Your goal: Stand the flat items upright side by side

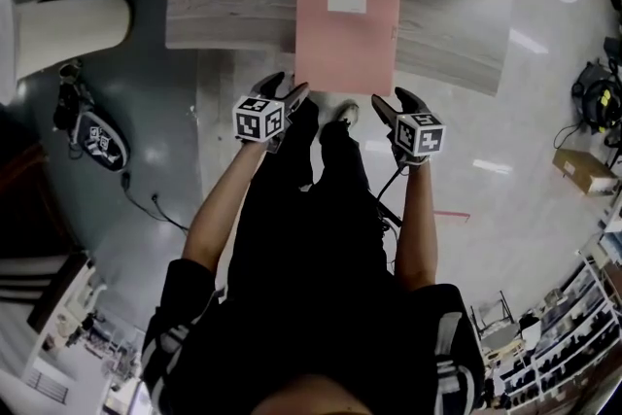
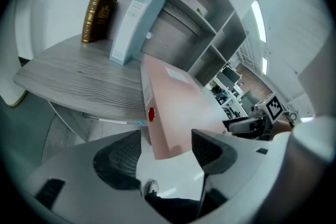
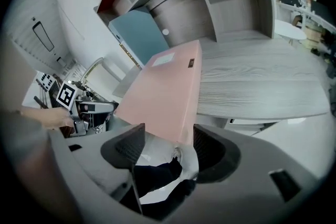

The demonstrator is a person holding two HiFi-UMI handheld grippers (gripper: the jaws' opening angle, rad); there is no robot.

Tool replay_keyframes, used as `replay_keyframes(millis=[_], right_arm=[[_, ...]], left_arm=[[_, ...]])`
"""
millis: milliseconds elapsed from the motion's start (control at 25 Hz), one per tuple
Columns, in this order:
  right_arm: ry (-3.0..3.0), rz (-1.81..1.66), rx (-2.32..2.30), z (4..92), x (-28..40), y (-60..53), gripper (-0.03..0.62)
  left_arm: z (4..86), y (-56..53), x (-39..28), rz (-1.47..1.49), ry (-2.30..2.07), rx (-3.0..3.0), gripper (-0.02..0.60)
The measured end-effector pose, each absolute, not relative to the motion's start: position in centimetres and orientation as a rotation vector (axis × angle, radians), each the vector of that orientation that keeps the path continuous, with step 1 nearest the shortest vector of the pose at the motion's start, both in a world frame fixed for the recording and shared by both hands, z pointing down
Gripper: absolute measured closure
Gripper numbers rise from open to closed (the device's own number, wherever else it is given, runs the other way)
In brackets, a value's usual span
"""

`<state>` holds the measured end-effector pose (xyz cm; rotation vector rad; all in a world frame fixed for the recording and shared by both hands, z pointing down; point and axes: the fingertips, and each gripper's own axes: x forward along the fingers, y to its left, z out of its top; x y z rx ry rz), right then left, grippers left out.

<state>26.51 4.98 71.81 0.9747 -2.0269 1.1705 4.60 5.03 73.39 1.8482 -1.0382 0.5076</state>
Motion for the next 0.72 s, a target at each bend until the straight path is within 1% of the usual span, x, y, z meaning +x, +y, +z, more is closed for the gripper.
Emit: replay_keyframes(millis=[200,400,720], right_arm=[[-2.017,1.189,1.023,72.2,26.4,4.3,0.292],[-2.018,1.223,1.009,72.7,25.3,3.7,0.298],[-1.997,1.216,0.983,73.5,25.4,3.5,0.312]], left_arm=[[75.5,4.0,3.3,0.315,-0.957,1.681,0.252],[76.4,3.1,4.8,0.036,-0.75,1.513,0.247],[77.3,2.6,6.8,0.051,-0.614,1.552,0.247]])
